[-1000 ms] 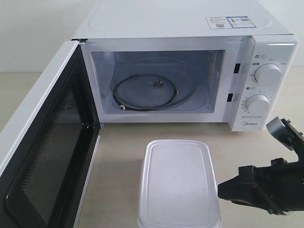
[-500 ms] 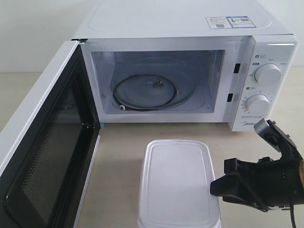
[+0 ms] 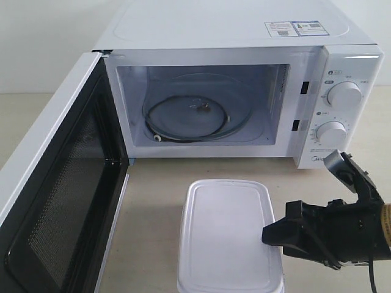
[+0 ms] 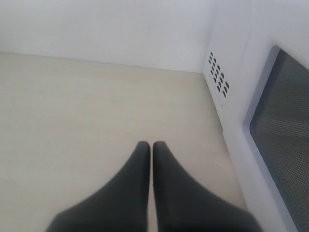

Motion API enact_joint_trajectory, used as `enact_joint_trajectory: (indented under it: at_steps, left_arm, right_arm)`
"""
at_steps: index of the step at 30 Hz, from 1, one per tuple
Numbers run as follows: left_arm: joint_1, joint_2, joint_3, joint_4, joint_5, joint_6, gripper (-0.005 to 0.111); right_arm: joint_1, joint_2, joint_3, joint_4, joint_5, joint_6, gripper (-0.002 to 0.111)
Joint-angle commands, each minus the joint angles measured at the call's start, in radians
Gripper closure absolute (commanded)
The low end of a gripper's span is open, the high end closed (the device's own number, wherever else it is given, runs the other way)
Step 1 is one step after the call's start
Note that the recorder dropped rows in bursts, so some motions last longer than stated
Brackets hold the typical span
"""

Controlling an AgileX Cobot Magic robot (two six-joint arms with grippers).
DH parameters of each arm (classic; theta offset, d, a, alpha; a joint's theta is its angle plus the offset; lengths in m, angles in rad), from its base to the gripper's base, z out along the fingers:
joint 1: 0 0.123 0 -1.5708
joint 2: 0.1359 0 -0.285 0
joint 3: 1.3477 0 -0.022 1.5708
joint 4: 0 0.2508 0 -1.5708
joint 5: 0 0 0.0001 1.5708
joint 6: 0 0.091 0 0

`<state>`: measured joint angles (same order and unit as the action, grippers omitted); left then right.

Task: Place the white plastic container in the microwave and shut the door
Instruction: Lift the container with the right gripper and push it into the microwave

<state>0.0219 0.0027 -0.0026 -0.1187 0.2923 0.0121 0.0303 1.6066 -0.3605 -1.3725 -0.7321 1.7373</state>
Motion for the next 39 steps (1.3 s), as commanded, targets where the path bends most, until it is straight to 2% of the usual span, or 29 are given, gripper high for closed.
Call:
enact_joint_trajectory:
  at_steps: [1, 4, 10, 12, 17, 24, 28, 31, 33, 36, 39]
  left_arm:
    - [0.005, -0.003, 0.003, 0.002, 0.001, 0.003, 0.102]
    - [0.005, -0.003, 0.003, 0.002, 0.001, 0.003, 0.102]
    - [0.005, -0.003, 0.003, 0.002, 0.001, 0.003, 0.102]
    - [0.005, -0.003, 0.003, 0.002, 0.001, 0.003, 0.102]
    - [0.005, -0.003, 0.003, 0.002, 0.001, 0.003, 0.102]
    - [0.005, -0.003, 0.003, 0.002, 0.001, 0.003, 0.102]
    - [0.005, -0.003, 0.003, 0.002, 0.001, 0.003, 0.102]
    - [0.005, -0.003, 0.003, 0.002, 0.001, 0.003, 0.102]
    - [0.005, -0.003, 0.003, 0.002, 0.001, 0.003, 0.102]
    - [0.005, -0.003, 0.003, 0.002, 0.001, 0.003, 0.102]
    - [0.005, -0.003, 0.003, 0.002, 0.001, 0.003, 0.102]
  right_arm:
    - [0.001, 0.000, -0.002, 0.000, -0.031, -0.008, 0.062]
    - [0.001, 0.000, -0.002, 0.000, -0.044, -0.008, 0.077]
    - [0.001, 0.000, -0.002, 0.000, -0.011, -0.018, 0.097]
    - [0.001, 0.000, -0.002, 0.000, -0.010, -0.024, 0.108]
    - [0.001, 0.000, -0.002, 0.032, -0.040, -0.050, 0.108]
    - [0.001, -0.004, -0.002, 0.172, -0.280, -0.132, 0.108]
    - [0.039, -0.004, -0.002, 0.233, -0.287, -0.134, 0.109]
    - [0.145, -0.004, -0.002, 0.392, -0.264, -0.217, 0.109]
    - [0.244, -0.004, -0.002, 0.567, -0.237, -0.290, 0.109]
    - [0.392, -0.004, -0.002, 0.912, -0.175, -0.417, 0.109]
    - [0.485, -0.004, -0.002, 1.209, -0.102, -0.527, 0.109]
